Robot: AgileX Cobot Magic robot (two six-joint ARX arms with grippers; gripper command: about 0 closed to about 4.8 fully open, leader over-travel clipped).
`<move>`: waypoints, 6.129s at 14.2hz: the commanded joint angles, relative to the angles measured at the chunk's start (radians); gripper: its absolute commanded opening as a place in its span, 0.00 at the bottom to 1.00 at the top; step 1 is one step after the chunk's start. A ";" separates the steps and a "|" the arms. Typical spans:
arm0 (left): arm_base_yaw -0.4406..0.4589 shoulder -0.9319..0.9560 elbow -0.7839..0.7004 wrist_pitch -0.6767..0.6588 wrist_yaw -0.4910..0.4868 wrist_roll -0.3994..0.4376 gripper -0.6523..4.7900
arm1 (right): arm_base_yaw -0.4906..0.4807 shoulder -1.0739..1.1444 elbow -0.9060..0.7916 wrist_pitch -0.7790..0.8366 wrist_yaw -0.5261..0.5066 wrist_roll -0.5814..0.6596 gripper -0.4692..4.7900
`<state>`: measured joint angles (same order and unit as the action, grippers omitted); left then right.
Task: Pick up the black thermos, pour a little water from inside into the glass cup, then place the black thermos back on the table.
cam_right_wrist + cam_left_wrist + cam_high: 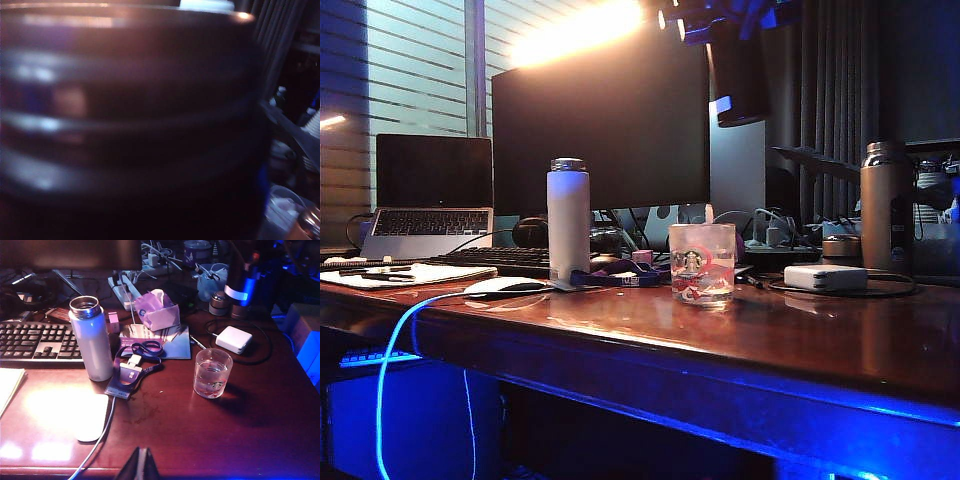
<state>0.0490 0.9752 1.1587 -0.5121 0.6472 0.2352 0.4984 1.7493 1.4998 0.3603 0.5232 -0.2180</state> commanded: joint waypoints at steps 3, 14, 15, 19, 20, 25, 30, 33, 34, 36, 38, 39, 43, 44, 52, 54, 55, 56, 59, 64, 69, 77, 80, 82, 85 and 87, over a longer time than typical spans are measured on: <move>0.000 -0.002 0.003 0.012 0.004 0.000 0.12 | 0.002 -0.023 -0.009 0.008 -0.005 0.000 0.18; 0.000 -0.002 0.003 0.012 0.004 0.000 0.12 | -0.049 -0.150 -0.358 0.175 -0.014 0.010 0.18; 0.000 -0.002 0.003 0.012 0.004 0.000 0.12 | -0.058 -0.146 -0.391 0.178 -0.044 0.023 0.18; 0.000 -0.002 0.003 0.012 0.004 0.000 0.12 | -0.080 -0.126 -0.488 0.309 -0.099 0.084 0.18; 0.000 -0.002 0.003 0.012 0.004 0.000 0.12 | -0.080 -0.106 -0.495 0.319 -0.115 0.084 0.18; 0.000 -0.002 0.003 0.012 0.004 0.000 0.12 | -0.098 -0.048 -0.525 0.333 -0.095 0.082 0.18; 0.000 -0.002 0.003 0.012 0.004 0.000 0.12 | -0.137 -0.043 -0.557 0.335 -0.101 0.023 0.18; 0.000 -0.002 0.003 0.012 0.004 0.000 0.12 | -0.143 -0.033 -0.556 0.318 -0.131 0.010 0.18; 0.000 -0.002 0.003 0.013 0.004 0.000 0.12 | -0.143 -0.027 -0.555 0.318 -0.148 0.000 0.18; 0.000 -0.002 0.003 0.012 0.004 0.000 0.12 | -0.143 -0.019 -0.554 0.316 -0.148 -0.033 0.18; 0.000 -0.002 0.003 0.012 0.004 0.000 0.12 | -0.143 -0.014 -0.549 0.298 -0.148 -0.052 0.18; 0.000 -0.002 0.003 0.012 0.004 0.000 0.12 | -0.143 -0.013 -0.549 0.294 -0.148 -0.052 0.18; 0.000 -0.002 0.003 0.012 0.004 0.000 0.12 | -0.142 -0.008 -0.546 0.293 -0.141 -0.074 0.18; 0.000 -0.002 0.003 0.012 0.004 0.000 0.12 | -0.142 -0.001 -0.522 0.255 -0.140 -0.074 0.18; 0.000 -0.002 0.003 0.012 0.004 0.000 0.12 | -0.142 0.025 -0.486 0.218 -0.130 -0.208 0.18; 0.000 -0.002 0.003 0.012 0.004 0.000 0.12 | -0.140 0.025 -0.485 0.220 -0.145 -0.232 0.18; 0.000 -0.002 0.003 0.012 0.004 0.000 0.12 | -0.134 0.028 -0.485 0.219 -0.145 -0.232 0.18; 0.000 -0.002 0.003 0.012 0.004 0.000 0.12 | -0.130 0.031 -0.485 0.212 -0.151 -0.237 0.18; 0.000 -0.002 0.003 0.012 0.004 0.000 0.12 | -0.126 0.049 -0.473 0.212 -0.152 -0.278 0.18; 0.000 -0.002 0.003 0.012 0.004 0.000 0.12 | -0.116 0.058 -0.460 0.213 -0.133 -0.383 0.18; 0.000 -0.002 0.003 0.012 0.004 0.000 0.12 | -0.115 0.068 -0.460 0.213 -0.120 -0.471 0.18; 0.000 -0.002 0.003 0.012 0.004 0.000 0.12 | -0.112 0.081 -0.416 0.212 -0.102 -0.627 0.18; 0.000 -0.002 0.003 0.012 0.004 0.000 0.12 | -0.102 0.106 -0.411 0.211 -0.095 -0.669 0.18; 0.000 -0.002 0.003 0.012 0.004 0.000 0.12 | -0.097 0.122 -0.411 0.212 -0.086 -0.700 0.18; 0.000 -0.002 0.003 0.012 0.004 0.000 0.12 | -0.097 0.122 -0.411 0.216 -0.069 -0.732 0.18; 0.000 -0.002 0.003 0.012 0.004 0.000 0.12 | -0.097 0.122 -0.411 0.219 -0.069 -0.734 0.18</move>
<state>0.0494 0.9756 1.1587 -0.5125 0.6472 0.2356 0.3996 1.8816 1.0805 0.5327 0.4454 -0.9428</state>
